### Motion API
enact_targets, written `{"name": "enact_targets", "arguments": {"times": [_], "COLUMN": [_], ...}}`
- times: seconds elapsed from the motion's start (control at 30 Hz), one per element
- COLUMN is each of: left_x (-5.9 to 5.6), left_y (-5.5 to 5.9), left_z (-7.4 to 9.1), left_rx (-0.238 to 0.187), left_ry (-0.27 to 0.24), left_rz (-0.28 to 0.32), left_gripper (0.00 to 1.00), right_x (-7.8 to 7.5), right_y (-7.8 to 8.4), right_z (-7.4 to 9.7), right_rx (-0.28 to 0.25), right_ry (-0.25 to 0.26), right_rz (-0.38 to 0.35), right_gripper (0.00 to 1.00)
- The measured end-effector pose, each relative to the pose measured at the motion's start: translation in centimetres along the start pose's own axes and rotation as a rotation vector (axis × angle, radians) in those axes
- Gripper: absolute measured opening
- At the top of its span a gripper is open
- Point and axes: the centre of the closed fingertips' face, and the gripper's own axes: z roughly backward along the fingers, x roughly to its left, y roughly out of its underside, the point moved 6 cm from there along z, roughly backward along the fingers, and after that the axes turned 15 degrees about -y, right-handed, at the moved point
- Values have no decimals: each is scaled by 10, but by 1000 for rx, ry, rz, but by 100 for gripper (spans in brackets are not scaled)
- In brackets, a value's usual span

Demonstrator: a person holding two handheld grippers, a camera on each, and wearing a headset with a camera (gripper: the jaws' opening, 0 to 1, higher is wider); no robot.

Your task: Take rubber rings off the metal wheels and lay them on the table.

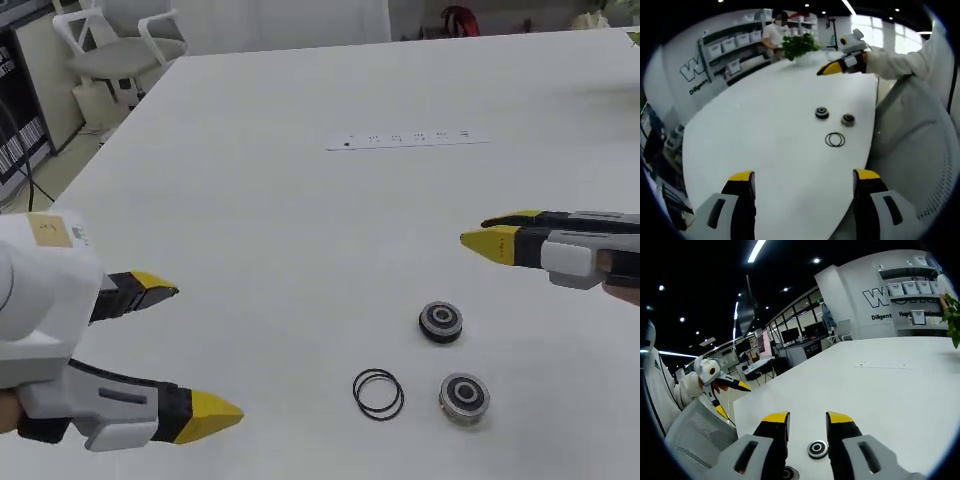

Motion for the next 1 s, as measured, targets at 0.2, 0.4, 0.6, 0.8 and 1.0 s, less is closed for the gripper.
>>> {"name": "enact_targets", "arguments": {"times": [0.2,0.4,0.6,0.8,1.0], "left_x": [13,21,23,17,10], "left_y": [-32,-66,-96,-118,-137], "left_z": [-3,-7,-15,-28,-42], "left_rx": [-95,-199,-281,-323,-377], "left_ry": [3,18,58,93,146], "left_rz": [9,-64,-80,-119,-143], "left_gripper": [81,79,79,77,75], "right_x": [-5,-10,-15,-21,-25], "right_y": [0,8,11,15,23], "right_z": [7,7,9,15,19], "right_rx": [-33,-8,-1,-3,25], "right_ry": [12,21,37,53,66], "right_rz": [1,-16,-26,-44,-55], "right_gripper": [33,36,35,34,33]}}
